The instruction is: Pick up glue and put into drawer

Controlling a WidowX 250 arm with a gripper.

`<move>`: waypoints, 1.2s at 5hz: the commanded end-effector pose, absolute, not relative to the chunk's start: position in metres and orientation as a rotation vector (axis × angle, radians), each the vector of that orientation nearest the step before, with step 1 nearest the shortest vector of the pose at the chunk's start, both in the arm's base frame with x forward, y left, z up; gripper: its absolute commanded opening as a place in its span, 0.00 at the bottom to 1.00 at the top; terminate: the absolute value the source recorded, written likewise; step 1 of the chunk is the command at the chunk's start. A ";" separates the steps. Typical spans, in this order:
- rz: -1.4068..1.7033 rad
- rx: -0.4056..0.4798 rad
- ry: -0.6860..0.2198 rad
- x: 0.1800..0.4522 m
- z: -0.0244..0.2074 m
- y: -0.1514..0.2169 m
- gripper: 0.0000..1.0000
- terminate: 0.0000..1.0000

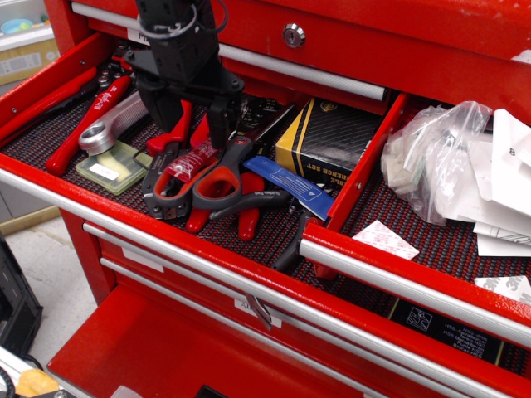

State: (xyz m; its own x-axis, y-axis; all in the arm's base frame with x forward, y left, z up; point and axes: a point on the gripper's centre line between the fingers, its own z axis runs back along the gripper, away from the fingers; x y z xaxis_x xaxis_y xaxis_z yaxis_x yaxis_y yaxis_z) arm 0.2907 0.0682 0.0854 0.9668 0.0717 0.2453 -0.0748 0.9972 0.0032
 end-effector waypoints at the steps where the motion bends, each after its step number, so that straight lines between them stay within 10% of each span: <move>1: 0.054 -0.004 -0.304 0.299 0.081 0.070 1.00 0.00; 3: 0.045 -0.040 -0.314 0.305 0.065 0.070 1.00 0.00; 4: 0.059 -0.049 -0.299 0.305 0.060 0.070 0.00 0.00; 6: 0.097 -0.052 -0.291 0.297 0.061 0.059 0.00 0.00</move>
